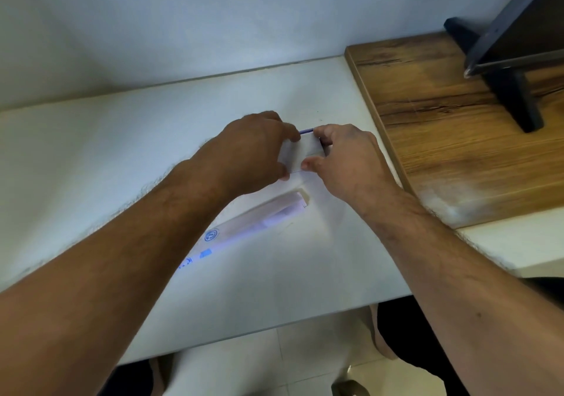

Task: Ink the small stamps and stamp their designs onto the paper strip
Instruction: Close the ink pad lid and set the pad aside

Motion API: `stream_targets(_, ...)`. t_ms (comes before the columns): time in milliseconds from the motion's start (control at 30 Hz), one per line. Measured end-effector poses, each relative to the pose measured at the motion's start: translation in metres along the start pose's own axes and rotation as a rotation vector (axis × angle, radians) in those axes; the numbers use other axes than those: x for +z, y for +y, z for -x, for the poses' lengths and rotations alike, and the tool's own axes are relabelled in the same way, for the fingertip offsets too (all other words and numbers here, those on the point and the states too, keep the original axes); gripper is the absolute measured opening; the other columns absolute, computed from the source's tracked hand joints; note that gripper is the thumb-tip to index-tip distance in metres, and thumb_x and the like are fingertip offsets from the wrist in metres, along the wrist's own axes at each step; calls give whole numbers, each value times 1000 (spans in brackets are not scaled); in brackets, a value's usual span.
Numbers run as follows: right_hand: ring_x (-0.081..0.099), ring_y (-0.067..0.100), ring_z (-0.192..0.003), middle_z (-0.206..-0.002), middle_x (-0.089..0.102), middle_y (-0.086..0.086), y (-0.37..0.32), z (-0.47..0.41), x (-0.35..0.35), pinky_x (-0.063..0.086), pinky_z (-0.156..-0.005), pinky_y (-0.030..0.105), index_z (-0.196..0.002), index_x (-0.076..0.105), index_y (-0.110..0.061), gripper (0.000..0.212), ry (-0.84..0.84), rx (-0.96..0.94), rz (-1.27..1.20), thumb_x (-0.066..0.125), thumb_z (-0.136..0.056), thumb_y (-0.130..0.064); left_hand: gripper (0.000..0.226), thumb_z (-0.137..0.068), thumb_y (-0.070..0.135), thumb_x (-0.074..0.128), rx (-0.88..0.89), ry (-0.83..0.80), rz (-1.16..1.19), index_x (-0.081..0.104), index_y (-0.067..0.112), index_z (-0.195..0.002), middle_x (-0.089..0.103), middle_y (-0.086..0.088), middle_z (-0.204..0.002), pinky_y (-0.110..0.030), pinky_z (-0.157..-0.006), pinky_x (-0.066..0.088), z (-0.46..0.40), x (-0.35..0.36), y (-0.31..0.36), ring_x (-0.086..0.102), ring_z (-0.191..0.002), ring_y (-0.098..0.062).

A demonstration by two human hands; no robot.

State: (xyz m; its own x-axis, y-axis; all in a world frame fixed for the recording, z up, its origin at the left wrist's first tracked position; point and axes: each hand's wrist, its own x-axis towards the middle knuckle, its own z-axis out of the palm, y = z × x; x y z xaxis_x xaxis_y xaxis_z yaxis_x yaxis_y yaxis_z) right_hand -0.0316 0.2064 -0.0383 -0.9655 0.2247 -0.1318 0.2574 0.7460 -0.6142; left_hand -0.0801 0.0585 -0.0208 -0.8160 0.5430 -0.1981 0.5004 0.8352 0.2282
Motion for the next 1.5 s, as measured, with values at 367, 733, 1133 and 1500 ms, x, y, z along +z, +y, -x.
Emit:
stream_targets(367,61,22,-105,-117,67,7,-2,-2,3,50,-95,30,-129,59,-14,51,-4,22,28,75,-81,-24,64,-69,42,80,-44,12,-20,59,29,-129,63,2,-120,-30,-86,41,-9,-3,0,55,-112,-21)
stream_targets(733,67,21,-99,-116,70,6,-1,-8,10,55,-91,35,-123,65,-14,53,64,109,-34,80,-75,-30,61,-74,36,79,-99,7,12,58,33,-132,63,1,-127,-32,-93,42,-12,-1,-1,54,-116,-24)
stream_targets(1133,66,21,-103,-119,69,7,0,-4,9,53,-93,31,-119,67,-9,50,78,157,-113,82,-73,-23,60,-70,20,81,-177,39,68,62,31,-126,65,0,-122,-27,-88,40,-12,6,5,57,-112,-24)
stream_targets(1500,42,24,-134,-145,48,6,-34,19,-20,33,-108,33,-141,44,-16,72,58,-95,-70,58,-85,-57,55,-98,52,40,-205,302,138,43,25,-145,39,3,-153,-31,-115,23,55,-53,-14,29,-144,-14)
